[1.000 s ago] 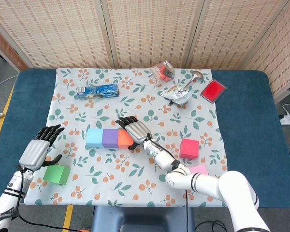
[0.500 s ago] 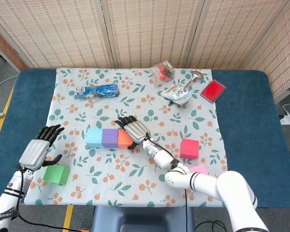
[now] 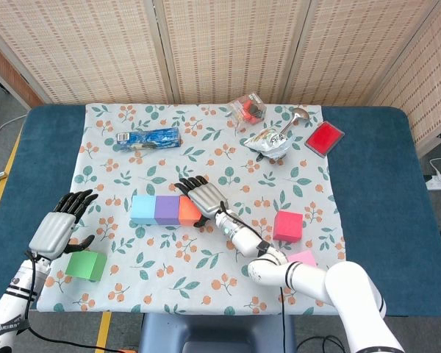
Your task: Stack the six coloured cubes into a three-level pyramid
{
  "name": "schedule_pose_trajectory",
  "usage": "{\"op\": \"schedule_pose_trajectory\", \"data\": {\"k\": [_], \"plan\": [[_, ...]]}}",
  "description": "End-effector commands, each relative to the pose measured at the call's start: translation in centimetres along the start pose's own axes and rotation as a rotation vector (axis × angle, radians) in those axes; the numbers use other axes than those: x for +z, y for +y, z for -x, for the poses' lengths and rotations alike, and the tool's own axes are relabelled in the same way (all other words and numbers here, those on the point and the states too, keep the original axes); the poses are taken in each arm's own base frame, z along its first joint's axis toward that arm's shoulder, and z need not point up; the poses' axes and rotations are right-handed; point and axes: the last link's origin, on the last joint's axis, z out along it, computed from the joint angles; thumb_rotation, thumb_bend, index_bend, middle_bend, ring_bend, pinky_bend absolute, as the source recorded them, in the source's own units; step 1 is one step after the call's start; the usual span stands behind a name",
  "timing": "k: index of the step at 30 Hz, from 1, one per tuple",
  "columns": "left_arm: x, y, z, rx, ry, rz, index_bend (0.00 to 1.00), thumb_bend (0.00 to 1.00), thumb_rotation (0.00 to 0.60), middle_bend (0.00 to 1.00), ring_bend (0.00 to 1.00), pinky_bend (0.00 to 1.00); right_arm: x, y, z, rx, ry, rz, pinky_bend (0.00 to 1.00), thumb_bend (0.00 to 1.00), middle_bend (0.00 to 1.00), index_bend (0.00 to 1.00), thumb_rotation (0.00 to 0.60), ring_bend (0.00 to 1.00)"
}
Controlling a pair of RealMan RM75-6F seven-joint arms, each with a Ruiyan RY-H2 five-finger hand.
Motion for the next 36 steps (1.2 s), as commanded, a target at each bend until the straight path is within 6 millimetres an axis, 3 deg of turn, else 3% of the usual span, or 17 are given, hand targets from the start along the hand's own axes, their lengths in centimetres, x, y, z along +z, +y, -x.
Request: {"op": "schedule_pose_trajectory", "data": {"k": [1,15,25,36], "plan": [[0.0,-0.01,0.01,0.0,-0.001,0.0,0.07,0.33,0.6,0.02,0.0,0.05,0.04,0.02,-0.01,0.0,0.0,0.001,0.0,0.0,0.0,0.0,0.6,0.0],[0.09,-0.01,0.04,0.0,-0.001,0.003,0.07,0.33,0.6,0.02,0.0,0.05,0.21,0.4,-0.17,0.0,-0.012,0.026,0.0,0.0,0.06,0.01,0.6,0.0],[0.2,0.1,0.04,0.001,-0.003,0.006,0.07,0.33,0.6,0.02,0.0,0.05,0.21,0.36,-0.4,0.011,-0.005,0.028,0.0,0.0,0.11,0.11,0.6,0.0],[0.23,0.13,0.04,0.003,-0.005,0.004,0.07,0.33,0.6,0.02,0.0,0.05,0.23,0.0,-0.17,0.003,-0.002,0.017,0.0,0.0,0.11,0.04,0.6,0.0]]}}
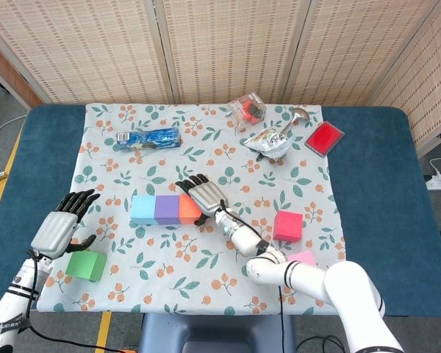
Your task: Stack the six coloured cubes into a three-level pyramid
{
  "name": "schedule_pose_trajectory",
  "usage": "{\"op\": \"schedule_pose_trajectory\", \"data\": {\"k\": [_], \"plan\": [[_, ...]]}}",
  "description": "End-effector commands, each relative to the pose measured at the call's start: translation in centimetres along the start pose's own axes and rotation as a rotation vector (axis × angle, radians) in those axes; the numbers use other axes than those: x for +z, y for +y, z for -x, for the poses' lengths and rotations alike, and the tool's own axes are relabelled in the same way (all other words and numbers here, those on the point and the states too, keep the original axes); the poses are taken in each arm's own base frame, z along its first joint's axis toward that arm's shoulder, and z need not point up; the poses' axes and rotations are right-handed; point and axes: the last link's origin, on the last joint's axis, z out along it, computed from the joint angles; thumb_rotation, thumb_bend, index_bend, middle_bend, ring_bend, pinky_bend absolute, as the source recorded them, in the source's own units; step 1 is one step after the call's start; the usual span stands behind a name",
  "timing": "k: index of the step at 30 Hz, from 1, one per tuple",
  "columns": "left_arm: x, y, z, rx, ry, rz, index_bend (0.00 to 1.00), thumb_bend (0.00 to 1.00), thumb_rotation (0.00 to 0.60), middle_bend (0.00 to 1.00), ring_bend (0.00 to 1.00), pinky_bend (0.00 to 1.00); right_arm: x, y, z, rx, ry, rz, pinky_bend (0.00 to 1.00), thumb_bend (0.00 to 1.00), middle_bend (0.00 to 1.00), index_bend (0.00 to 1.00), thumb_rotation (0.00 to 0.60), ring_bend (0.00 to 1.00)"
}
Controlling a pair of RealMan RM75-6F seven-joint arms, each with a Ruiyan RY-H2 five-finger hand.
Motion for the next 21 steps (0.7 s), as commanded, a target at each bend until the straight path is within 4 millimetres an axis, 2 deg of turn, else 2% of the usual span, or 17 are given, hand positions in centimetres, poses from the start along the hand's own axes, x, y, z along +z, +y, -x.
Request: {"op": "schedule_pose_trajectory", "data": {"k": [1,4,12,21], "plan": [[0.0,0.0,0.0,0.0,0.0,-0.002,0.07,0.33,0.6,0.02,0.0,0.05,0.0,0.0,0.1,-0.002,-0.001,-0.002,0.0,0.0,0.11,0.03,0.6,0.0],[0.0,0.0,0.0,-0.002,-0.003,-0.002,0.07,0.33,0.6,0.02,0.0,0.05,-0.1,0.0,0.1,-0.005,0.005,-0.004,0.0,0.0,0.11,0.0,0.6,0.0],[-0.1,-0.1,0.0,-0.001,-0.001,-0.002,0.07,0.33,0.6,0.02,0.0,0.05,0.2,-0.1,0.2,-0.004,0.007,0.001,0.0,0.0,0.1,0.0,0.6,0.0],[-0.1,0.0,-0.1,0.004,0.003,0.001,0.07,0.33,0.6,0.02,0.0,0.05,-0.9,0.4,-0.5,-0.002,0.013,-0.02,0.0,0.0,0.0,0.0,0.6,0.0]]}}
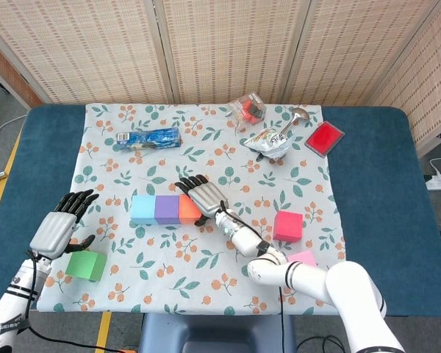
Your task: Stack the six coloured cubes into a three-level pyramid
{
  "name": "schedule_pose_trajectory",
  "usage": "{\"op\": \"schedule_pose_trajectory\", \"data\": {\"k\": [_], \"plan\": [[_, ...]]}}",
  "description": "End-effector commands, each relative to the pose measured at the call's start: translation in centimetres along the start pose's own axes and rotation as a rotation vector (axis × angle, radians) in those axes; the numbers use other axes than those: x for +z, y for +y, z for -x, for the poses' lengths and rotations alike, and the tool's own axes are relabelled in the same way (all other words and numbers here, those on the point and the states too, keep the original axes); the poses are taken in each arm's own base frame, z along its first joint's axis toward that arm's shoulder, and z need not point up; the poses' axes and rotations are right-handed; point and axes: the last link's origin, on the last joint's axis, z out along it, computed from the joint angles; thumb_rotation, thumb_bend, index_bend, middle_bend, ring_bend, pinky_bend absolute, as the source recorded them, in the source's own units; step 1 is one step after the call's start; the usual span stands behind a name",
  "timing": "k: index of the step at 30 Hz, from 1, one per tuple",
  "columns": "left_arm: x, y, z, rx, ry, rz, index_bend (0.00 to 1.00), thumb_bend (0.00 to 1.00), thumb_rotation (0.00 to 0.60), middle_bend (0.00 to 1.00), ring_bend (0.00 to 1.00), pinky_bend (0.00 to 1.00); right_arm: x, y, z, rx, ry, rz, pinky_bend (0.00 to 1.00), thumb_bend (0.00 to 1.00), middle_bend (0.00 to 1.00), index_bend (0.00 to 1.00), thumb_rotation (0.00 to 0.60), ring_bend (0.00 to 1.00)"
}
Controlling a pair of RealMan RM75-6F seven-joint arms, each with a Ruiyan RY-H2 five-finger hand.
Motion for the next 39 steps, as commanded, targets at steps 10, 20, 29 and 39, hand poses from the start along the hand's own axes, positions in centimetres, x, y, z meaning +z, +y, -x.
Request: {"op": "schedule_pose_trajectory", "data": {"k": [10,20,29,39], "plan": [[-0.2,0.3,-0.2,0.009,0.005,0.005,0.07,0.33,0.6,0.02,0.0,0.05,-3.5,1.9,-2.6,-0.018,0.029,-0.022,0.0,0.0,0.0,0.0,0.6,0.0],[-0.2,0.6,-0.2,0.017,0.005,0.007,0.07,0.33,0.6,0.02,0.0,0.05,-3.2,3.9,-3.2,-0.026,0.021,0.049,0.0,0.0,0.0,0.0,0.6,0.0],[-0.3,0.2,-0.1,0.025,-0.01,-0.01,0.07,0.33,0.6,0.02,0.0,0.05,-0.5,2.8,-2.5,0.01,0.032,0.054,0.0,0.0,0.0,0.0,0.6,0.0],[-0.4,0.0,-0.2,0.022,-0.009,-0.014,0.07,0.33,0.6,0.02,0.0,0.05,0.6,2.1,-2.3,0.013,0.039,0.041,0.0,0.0,0.0,0.0,0.6,0.0]]}}
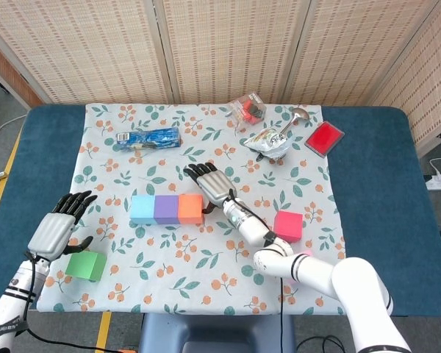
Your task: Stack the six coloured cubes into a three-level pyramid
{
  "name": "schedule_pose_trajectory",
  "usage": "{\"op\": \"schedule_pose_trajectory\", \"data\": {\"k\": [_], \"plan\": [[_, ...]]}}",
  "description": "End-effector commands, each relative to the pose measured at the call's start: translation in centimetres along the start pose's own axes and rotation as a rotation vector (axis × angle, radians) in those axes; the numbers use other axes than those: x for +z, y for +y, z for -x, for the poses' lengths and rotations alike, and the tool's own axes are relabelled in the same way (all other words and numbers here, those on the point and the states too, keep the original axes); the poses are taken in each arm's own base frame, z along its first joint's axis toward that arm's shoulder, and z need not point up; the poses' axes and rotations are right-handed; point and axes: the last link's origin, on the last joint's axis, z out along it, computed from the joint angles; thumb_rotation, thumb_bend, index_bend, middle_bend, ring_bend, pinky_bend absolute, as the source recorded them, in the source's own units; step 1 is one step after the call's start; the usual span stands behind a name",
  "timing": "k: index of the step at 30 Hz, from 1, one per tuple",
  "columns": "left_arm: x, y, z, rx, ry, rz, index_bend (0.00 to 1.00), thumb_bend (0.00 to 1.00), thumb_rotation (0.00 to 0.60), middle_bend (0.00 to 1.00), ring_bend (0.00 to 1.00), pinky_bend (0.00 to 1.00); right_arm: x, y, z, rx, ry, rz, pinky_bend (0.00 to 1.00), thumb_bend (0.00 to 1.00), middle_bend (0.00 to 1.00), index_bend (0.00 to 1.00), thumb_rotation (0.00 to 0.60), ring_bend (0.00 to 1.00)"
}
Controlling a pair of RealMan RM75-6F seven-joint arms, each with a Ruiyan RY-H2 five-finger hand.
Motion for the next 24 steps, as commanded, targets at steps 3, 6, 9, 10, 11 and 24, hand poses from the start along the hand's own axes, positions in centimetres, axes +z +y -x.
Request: {"op": "schedule_pose_trajectory", "data": {"k": [3,6,9,10,11,24], "plan": [[-0.1,-0.1,-0.1,0.003,0.002,-0.004,0.07,0.33,0.6,0.02,0.0,0.05,0.2,-0.1,0.0,-0.009,0.0,-0.002,0.0,0.0,0.0,0.0,0.6,0.0],[-0.1,-0.3,-0.1,0.003,0.003,-0.006,0.07,0.33,0.6,0.02,0.0,0.05,-0.1,0.3,-0.1,-0.019,0.004,0.001,0.0,0.0,0.0,0.0,0.6,0.0],[-0.2,-0.3,-0.2,0.008,-0.002,-0.005,0.07,0.33,0.6,0.02,0.0,0.05,-0.9,1.2,-0.7,-0.024,0.02,0.004,0.0,0.0,0.0,0.0,0.6,0.0],[-0.3,-0.4,-0.2,0.01,-0.004,-0.005,0.07,0.33,0.6,0.02,0.0,0.05,-1.4,1.7,-1.0,-0.023,0.028,0.004,0.0,0.0,0.0,0.0,0.6,0.0],[-0.4,-0.4,-0.2,0.012,-0.006,-0.005,0.07,0.33,0.6,0.02,0.0,0.05,-1.9,2.0,-1.3,-0.023,0.036,0.005,0.0,0.0,0.0,0.0,0.6,0.0],[-3.2,-2.1,0.1,0.03,-0.098,-0.055,0.09,0.33,0.6,0.03,0.0,0.05,-13.5,10.3,-6.5,-0.057,0.138,0.118,0.0,0.0,0.0,0.0,0.6,0.0]]}}
